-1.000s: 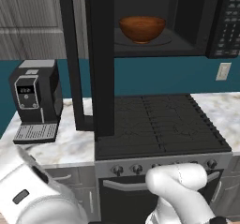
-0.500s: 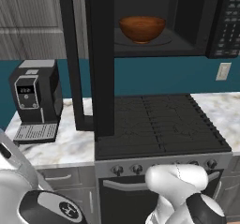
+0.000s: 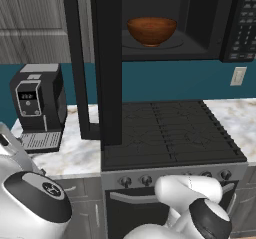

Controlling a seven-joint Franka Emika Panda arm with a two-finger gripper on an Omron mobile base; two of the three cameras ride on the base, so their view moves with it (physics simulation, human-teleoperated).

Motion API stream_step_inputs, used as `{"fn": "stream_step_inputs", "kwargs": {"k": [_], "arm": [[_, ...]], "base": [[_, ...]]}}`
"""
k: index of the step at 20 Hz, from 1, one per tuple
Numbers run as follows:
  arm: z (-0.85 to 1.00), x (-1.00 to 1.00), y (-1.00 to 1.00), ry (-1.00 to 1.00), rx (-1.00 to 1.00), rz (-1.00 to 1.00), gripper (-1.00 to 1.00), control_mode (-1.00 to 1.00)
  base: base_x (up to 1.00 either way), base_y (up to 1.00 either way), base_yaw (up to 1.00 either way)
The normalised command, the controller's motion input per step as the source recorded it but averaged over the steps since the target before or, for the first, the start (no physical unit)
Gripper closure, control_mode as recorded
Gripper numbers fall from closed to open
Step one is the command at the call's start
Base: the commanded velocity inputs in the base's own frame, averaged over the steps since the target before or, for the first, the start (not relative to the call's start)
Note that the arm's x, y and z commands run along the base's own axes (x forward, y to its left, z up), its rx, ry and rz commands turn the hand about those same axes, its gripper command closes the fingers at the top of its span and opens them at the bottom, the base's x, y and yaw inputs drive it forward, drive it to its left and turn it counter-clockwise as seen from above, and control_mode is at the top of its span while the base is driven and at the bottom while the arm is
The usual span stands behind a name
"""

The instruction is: Pick the bell pepper from the sink and place it in the bowl. Then pick the bowl and place it in the microwave. Then close the microwave door and press the start button.

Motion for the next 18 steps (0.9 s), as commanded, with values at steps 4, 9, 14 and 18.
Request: {"fn": "stream_step_inputs", "kwargs": {"k": [4, 9, 14, 18], "arm": [[-0.05, 0.28, -0.06, 0.00, 0.00, 0.00, -1.00, -1.00], [0.00, 0.19, -0.10, 0.00, 0.00, 0.00, -1.00, -1.00], [0.00, 0.37, -0.20, 0.02, 0.01, -0.01, -1.00, -1.00], [0.00, 0.45, -0.37, 0.01, 0.02, 0.00, -1.00, -1.00]], "base": [[0.00, 0.00, 0.00], [0.00, 0.00, 0.00], [0.00, 0.00, 0.00], [0.00, 0.00, 0.00]]}}
